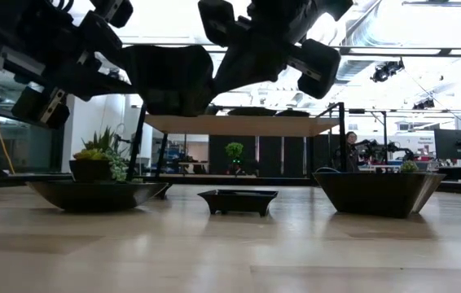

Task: Pick & Place Mini shaped plates
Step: Stack the black distorted square plate on top of the black distorted square plate on the shelf

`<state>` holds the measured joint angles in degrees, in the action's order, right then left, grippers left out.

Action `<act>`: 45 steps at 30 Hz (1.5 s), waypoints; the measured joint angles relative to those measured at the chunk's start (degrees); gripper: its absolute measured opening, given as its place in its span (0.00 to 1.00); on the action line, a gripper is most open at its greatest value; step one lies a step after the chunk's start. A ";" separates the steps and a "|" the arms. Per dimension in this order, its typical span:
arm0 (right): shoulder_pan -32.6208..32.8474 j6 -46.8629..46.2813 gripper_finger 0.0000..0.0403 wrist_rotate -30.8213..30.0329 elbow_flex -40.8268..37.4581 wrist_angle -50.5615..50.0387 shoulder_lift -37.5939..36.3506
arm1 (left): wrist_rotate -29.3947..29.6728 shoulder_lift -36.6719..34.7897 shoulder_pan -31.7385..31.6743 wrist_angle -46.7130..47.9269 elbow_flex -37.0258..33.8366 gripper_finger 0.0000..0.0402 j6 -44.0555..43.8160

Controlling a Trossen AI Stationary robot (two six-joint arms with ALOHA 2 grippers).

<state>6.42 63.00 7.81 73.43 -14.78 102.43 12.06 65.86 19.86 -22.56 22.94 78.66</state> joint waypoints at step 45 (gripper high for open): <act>0.02 0.48 0.00 2.07 0.00 3.15 0.00 | -5.70 0.05 0.02 0.08 -0.04 0.00 0.04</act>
<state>6.44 63.48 9.88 73.43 -11.63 102.43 6.36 65.91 19.88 -22.48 22.90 78.70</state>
